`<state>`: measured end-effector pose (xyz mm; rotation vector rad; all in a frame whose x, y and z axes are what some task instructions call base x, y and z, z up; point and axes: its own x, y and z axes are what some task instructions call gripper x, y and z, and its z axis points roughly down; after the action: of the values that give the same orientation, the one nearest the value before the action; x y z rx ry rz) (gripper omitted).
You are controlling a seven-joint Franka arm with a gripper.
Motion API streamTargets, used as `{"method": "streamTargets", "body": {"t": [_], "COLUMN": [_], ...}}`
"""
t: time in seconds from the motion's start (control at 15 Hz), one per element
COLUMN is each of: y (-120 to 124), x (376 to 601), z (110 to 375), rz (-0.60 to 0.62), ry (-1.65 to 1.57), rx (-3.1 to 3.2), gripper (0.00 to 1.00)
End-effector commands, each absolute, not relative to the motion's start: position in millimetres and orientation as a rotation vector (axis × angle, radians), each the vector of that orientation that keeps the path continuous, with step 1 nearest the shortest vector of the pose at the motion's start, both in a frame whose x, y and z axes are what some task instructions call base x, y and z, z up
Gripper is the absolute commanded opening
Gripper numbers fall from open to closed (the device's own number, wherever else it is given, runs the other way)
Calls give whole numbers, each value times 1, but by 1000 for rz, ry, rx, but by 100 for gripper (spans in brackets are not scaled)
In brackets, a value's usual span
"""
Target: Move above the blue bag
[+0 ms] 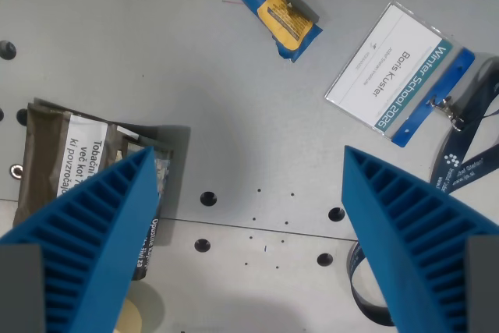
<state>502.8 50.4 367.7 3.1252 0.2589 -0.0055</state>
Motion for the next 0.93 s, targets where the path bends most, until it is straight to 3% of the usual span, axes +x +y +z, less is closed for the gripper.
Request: {"method": "streamTargets", "body": {"t": [0.07, 0.93], "y": [50, 50], "x": [503, 506], "z": [370, 357], "rz": [1, 38], "ry": [259, 463], "rx": [3125, 3100], "gripper": [100, 100]}}
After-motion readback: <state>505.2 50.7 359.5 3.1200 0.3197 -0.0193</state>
